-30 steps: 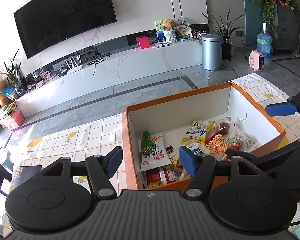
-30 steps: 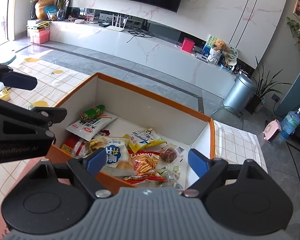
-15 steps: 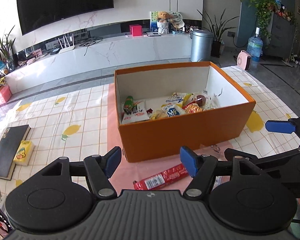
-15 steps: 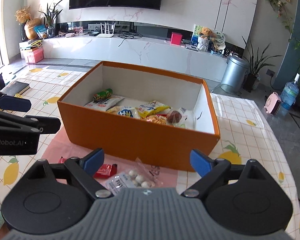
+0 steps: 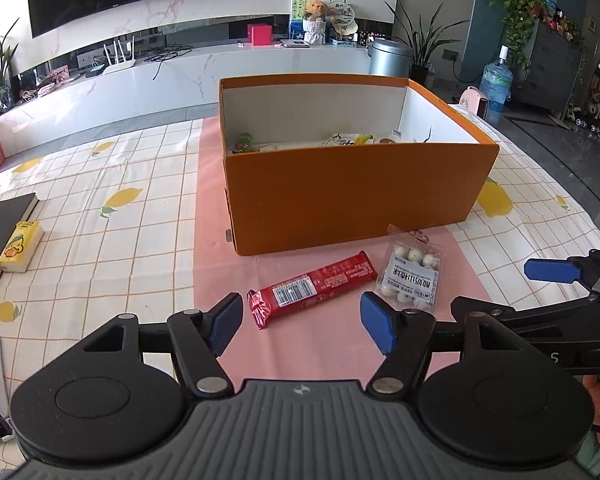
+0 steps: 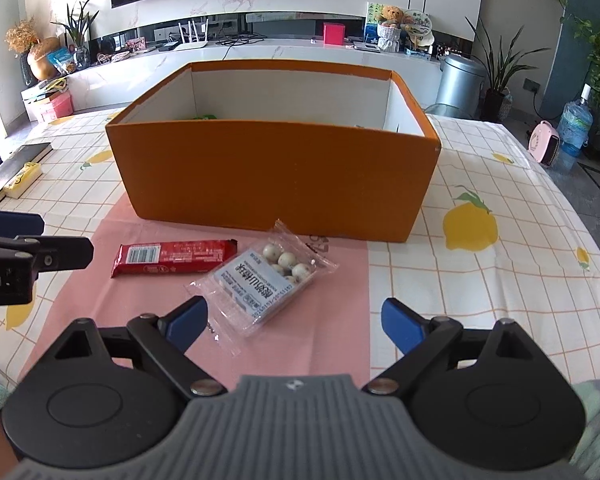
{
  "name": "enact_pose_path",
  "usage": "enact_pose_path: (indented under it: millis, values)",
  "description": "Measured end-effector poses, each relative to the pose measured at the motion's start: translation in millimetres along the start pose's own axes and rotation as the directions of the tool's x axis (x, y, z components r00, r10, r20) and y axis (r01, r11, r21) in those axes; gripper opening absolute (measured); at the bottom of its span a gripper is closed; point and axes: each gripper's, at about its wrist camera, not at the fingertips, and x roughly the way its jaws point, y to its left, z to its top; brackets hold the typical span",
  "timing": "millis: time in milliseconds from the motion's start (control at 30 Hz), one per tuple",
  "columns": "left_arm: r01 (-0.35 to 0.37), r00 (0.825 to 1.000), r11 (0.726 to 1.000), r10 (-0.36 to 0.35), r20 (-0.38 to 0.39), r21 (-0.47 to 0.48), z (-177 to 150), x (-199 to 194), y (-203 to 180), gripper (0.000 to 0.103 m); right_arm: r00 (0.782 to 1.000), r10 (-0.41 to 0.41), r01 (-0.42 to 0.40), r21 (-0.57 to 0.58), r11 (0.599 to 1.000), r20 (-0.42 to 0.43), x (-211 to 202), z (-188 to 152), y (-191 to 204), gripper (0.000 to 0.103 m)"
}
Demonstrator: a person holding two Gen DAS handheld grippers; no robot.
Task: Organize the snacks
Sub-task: 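Withdraw both tools from the box toward the red bar and ball bag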
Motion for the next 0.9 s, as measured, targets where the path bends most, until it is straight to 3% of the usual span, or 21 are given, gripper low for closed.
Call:
enact_pose_path:
  millis: [233,467,533,667,700,900]
  values:
    - [-0.004,1.0,0.999,0.005,-0.023,0.043,-7.9,26.1,-2.1,0.079,0.998,0.045,-0.043,0.068,0.997,-0.035,13.4,-0.8,0.0,0.091]
    - [-0.042,0.994,0.999,0.043,-0.098,0.012,-9.0,56.4,9.0,0.079,0.992,0.073,-0.07,0.034,0.997,-0.1,32.4,-1.4,13.9,0.088]
    - [-0.047,0.992,0.999,0.046,-0.115,-0.001,-10.0,63.2,12.7,0.079,0.99,0.063,-0.06,0.027,0.998,-0.124,39.1,-1.2,16.8,0.077]
    - [-0.059,0.99,0.998,0.056,-0.128,-0.013,-10.6,72.5,15.7,0.075,0.986,0.076,-0.072,0.032,0.997,-0.148,49.0,-0.9,20.1,0.068]
    - [-0.051,0.99,0.999,0.048,-0.131,-0.019,-10.7,74.1,16.3,0.073,0.986,0.073,-0.07,0.026,0.997,-0.15,50.6,-0.9,21.5,0.062]
    - [-0.009,0.993,1.0,0.007,-0.117,-0.017,-11.4,76.9,13.6,0.043,0.983,0.073,-0.072,0.01,0.997,-0.171,54.0,-3.3,24.4,0.039]
